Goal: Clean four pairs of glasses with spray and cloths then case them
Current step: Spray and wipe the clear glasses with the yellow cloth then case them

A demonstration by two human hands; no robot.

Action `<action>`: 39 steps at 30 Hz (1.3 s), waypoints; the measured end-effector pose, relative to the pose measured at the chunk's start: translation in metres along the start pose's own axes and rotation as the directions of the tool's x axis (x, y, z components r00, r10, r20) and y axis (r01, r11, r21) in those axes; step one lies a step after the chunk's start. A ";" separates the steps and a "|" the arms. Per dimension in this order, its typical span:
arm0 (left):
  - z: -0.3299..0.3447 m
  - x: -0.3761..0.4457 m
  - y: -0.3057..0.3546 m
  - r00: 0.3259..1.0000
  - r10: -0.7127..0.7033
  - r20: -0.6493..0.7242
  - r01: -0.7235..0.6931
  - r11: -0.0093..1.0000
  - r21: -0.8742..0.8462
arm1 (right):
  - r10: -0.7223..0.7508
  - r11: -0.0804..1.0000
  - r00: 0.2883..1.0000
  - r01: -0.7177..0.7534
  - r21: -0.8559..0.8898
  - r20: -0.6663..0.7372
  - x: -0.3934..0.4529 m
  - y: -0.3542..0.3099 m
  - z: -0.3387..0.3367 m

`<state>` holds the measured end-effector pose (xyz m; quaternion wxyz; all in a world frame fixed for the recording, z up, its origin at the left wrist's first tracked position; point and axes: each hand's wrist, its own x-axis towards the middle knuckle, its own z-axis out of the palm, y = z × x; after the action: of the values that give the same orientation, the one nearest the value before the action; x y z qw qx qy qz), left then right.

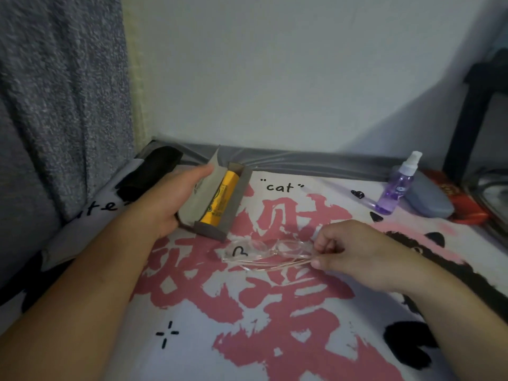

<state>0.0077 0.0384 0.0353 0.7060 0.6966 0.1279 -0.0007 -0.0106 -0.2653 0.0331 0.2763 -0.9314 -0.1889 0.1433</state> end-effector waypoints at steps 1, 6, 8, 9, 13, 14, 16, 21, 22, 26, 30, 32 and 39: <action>0.000 -0.001 0.000 0.999 0.048 -0.019 -0.047 0.996 0.072 | 0.004 0.998 1.000 -0.003 0.065 -0.009 -0.001 0.000 -0.001; -0.003 -0.002 0.002 0.992 0.098 -0.075 -0.066 0.936 0.347 | -0.064 0.908 0.998 0.052 0.416 0.013 -0.006 -0.009 -0.031; -0.005 -0.003 0.002 0.995 0.057 -0.079 -0.025 0.933 0.358 | -0.117 0.882 0.993 0.107 0.459 -0.007 -0.001 -0.015 -0.044; -0.005 -0.003 0.001 0.997 0.049 -0.068 -0.020 0.930 0.366 | -0.137 0.872 0.990 0.134 0.471 -0.028 0.002 -0.019 -0.050; -0.003 -0.006 0.000 0.998 0.063 0.008 -0.059 0.885 0.462 | -0.184 0.788 0.977 0.212 0.578 -0.108 0.024 -0.029 -0.057; -0.005 -0.004 -0.001 0.995 0.085 0.051 -0.099 0.872 0.480 | -0.181 0.748 0.976 0.219 0.627 -0.124 0.030 -0.029 -0.053; -0.008 -0.002 -0.001 0.981 0.135 0.138 -0.186 0.848 0.496 | -0.156 0.630 0.974 0.227 0.743 -0.165 0.040 -0.025 -0.040; -0.011 0.004 -0.005 0.955 0.248 0.164 -0.293 0.692 0.660 | -0.062 0.315 0.965 0.262 0.912 -0.256 0.045 -0.016 -0.016; -0.009 0.004 -0.006 0.939 0.330 0.098 -0.299 0.641 0.707 | -0.057 0.327 0.953 0.298 0.897 -0.296 0.044 -0.015 -0.016; 0.004 -0.011 0.007 0.704 0.685 -0.185 -0.500 0.665 0.555 | -0.094 0.422 0.895 0.432 0.797 -0.435 0.042 -0.017 -0.020; 0.025 -0.034 0.011 0.796 0.602 0.061 -0.605 0.794 0.065 | -0.163 0.480 0.864 0.491 0.727 -0.476 0.038 -0.023 -0.017; 0.033 -0.040 0.008 0.823 0.481 0.302 -0.470 0.875 -0.116 | -0.208 0.507 0.850 0.517 0.690 -0.484 0.036 -0.026 -0.014; 0.044 -0.050 0.002 0.751 0.093 0.654 -0.152 0.988 0.034 | -0.230 0.491 0.794 0.595 0.637 -0.563 0.035 -0.030 -0.009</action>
<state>-0.0322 -0.0132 0.0462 0.6747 0.6892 -0.1708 -0.2013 0.0161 -0.2315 0.0516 0.7160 -0.6424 -0.2673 -0.0572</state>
